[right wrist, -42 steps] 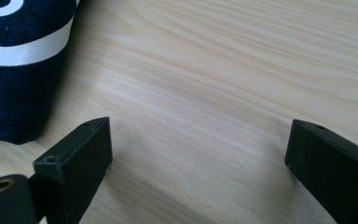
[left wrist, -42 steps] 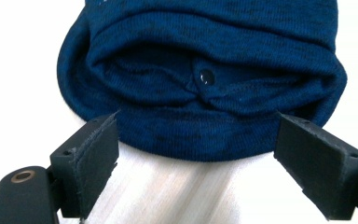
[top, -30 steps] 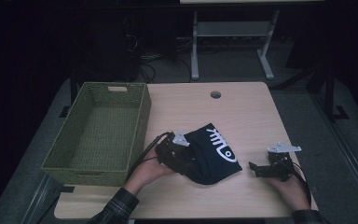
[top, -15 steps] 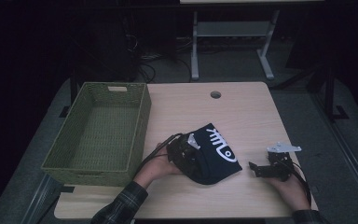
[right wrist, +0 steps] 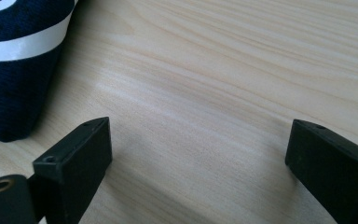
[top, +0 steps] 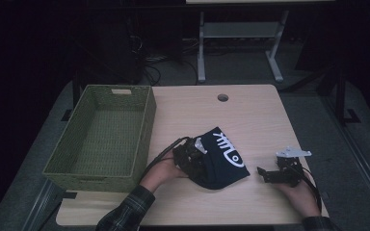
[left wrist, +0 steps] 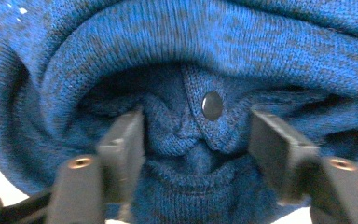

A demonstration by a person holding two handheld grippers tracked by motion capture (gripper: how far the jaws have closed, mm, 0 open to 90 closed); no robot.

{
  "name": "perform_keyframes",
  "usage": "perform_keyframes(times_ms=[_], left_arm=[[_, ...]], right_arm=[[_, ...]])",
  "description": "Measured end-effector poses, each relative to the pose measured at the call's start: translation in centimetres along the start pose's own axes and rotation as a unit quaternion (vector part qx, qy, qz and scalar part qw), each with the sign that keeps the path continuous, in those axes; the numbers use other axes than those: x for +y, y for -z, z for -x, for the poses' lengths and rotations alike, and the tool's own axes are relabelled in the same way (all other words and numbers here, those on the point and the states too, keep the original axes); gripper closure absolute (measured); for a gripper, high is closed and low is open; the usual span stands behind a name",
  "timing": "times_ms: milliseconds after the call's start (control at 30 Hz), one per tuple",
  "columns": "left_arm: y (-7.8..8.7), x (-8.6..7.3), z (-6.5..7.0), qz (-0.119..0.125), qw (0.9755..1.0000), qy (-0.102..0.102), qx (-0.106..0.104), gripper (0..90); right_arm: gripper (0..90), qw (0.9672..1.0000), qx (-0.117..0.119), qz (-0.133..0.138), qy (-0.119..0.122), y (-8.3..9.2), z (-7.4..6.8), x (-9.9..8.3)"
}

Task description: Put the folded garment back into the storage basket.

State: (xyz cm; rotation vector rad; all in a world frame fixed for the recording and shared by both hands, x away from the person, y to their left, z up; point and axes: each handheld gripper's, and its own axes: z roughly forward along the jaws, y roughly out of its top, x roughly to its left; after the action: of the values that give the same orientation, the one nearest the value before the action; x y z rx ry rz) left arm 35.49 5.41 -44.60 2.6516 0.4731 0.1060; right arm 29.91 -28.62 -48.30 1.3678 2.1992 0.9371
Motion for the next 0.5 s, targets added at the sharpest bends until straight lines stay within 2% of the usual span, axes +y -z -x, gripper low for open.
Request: perform_keyframes(times_ms=[233,333,467,500], left_arm=[[0.23,0.3,-0.12,-0.008,0.9999,-0.004,-0.007,66.7],[0.27,0.34,-0.35,-0.009,0.9999,0.005,-0.014,72.0],[0.32,0.34,-0.38,-0.008,0.9997,0.015,-0.016,73.9],[0.37,0.23,-0.54,-0.002,0.9995,0.024,-0.023,74.3]], right_arm=[[6.7,1.0,-0.001,0.0,-0.002,0.0,0.01,0.0],[6.6,1.0,-0.002,0.0,-0.003,0.0,0.02,0.01],[6.7,1.0,-0.002,0.0,-0.003,0.0,0.02,0.01],[6.6,1.0,-0.002,0.0,-0.003,0.0,0.02,0.01]])
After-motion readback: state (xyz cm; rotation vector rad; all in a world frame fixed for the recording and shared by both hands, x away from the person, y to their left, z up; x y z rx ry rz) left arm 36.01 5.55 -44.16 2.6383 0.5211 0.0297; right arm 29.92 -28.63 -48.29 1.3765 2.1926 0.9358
